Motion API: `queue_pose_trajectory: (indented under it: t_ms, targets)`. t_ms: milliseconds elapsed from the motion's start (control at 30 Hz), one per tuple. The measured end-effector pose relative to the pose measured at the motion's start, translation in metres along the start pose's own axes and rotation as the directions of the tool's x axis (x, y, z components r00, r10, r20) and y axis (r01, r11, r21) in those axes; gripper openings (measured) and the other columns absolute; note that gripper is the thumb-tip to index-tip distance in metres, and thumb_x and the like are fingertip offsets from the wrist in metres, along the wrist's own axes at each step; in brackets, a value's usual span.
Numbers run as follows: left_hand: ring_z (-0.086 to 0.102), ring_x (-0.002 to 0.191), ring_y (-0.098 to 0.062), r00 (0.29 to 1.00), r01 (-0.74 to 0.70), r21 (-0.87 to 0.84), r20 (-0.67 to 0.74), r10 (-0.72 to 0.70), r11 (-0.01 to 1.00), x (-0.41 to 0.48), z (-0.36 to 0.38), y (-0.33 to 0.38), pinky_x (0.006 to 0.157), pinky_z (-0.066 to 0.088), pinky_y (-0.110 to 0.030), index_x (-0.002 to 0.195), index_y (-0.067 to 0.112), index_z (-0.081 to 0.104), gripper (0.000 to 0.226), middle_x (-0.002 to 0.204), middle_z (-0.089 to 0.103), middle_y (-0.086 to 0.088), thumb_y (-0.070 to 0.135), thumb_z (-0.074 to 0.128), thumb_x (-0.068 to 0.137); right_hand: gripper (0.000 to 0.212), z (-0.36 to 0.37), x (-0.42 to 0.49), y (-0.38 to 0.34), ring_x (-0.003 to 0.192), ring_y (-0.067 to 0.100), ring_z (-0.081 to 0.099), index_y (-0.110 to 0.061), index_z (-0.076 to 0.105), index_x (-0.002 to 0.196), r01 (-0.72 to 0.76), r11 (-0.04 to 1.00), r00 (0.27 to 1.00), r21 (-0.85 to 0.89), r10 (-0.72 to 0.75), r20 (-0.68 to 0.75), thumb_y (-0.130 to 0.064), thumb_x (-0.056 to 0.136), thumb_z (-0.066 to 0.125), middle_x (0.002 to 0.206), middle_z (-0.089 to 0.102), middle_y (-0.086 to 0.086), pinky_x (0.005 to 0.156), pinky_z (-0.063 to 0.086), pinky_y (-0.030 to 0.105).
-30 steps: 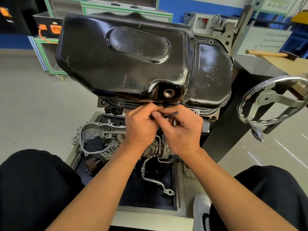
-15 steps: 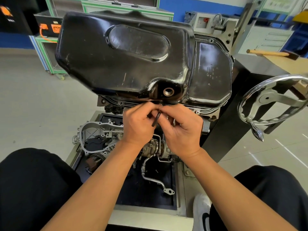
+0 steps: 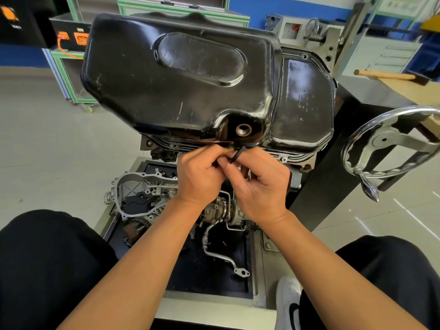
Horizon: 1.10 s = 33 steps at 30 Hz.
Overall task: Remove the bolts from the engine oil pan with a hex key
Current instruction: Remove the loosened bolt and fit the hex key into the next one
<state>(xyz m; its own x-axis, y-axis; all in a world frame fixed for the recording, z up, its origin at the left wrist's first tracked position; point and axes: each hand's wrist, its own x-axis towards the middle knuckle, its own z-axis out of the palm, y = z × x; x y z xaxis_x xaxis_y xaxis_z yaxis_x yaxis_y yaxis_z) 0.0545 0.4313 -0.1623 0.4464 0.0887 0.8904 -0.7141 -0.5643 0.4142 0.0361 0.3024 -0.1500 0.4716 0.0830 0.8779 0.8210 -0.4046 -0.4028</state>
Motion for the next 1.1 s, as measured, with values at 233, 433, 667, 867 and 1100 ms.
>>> queue_pose_trajectory:
  t_ms: [233,433,667,867,1100]
  targets:
    - [0.072,0.090,-0.017,0.997,-0.010,-0.105,0.079,0.018,0.994,-0.003,-0.001,-0.001,0.080,0.058,-0.028,0.104,0.000,0.074,0.020,0.098,0.074,-0.007,-0.004,0.065,0.087,0.010,-0.001,-0.001,0.000,0.072,0.022,0.065,0.001,0.076,0.095,-0.003,1.000,1.000,0.014,0.003,-0.002,0.000,0.086,0.075,0.081,0.070,0.011,0.066,0.051,0.032]
    - [0.072,0.077,-0.018,0.997,-0.008,-0.099,0.071,0.015,0.995,0.001,-0.004,-0.001,0.068,0.058,-0.026,0.092,-0.003,0.076,0.015,0.087,0.075,-0.006,0.001,0.063,0.088,0.014,0.001,0.000,-0.001,0.069,0.020,0.064,0.000,0.076,0.097,-0.013,1.000,1.000,0.012,0.013,-0.011,0.003,0.083,0.077,0.085,0.072,0.008,0.065,0.052,0.027]
    - [0.058,0.070,0.009,0.998,0.063,-0.124,-0.002,-0.064,0.990,0.003,0.000,0.006,0.065,0.047,-0.014,0.081,0.000,0.075,0.014,0.076,0.061,0.017,0.006,0.063,0.085,0.015,0.001,0.000,-0.002,0.063,0.022,0.061,-0.001,0.076,0.092,-0.026,1.000,1.000,-0.014,0.026,-0.005,0.007,0.079,0.080,0.076,0.069,0.009,0.061,0.050,0.030]
    - [0.069,0.099,-0.012,0.993,0.010,-0.131,0.122,0.006,0.991,-0.001,-0.004,-0.001,0.090,0.055,-0.025,0.108,-0.002,0.072,0.023,0.105,0.071,-0.005,-0.005,0.067,0.086,0.015,0.001,0.000,0.003,0.065,0.021,0.061,-0.002,0.076,0.093,-0.012,1.000,1.000,-0.009,0.012,-0.005,0.008,0.082,0.078,0.076,0.068,0.007,0.062,0.050,0.031]
    - [0.070,0.084,-0.005,0.998,-0.024,-0.106,0.058,0.030,0.994,0.002,-0.004,-0.004,0.075,0.056,-0.020,0.090,-0.001,0.076,0.009,0.089,0.074,0.002,-0.001,0.067,0.088,0.004,0.003,0.002,0.000,0.062,0.020,0.059,-0.002,0.075,0.091,-0.032,0.999,0.999,0.019,0.032,-0.009,-0.003,0.087,0.076,0.077,0.068,0.006,0.059,0.049,0.031]
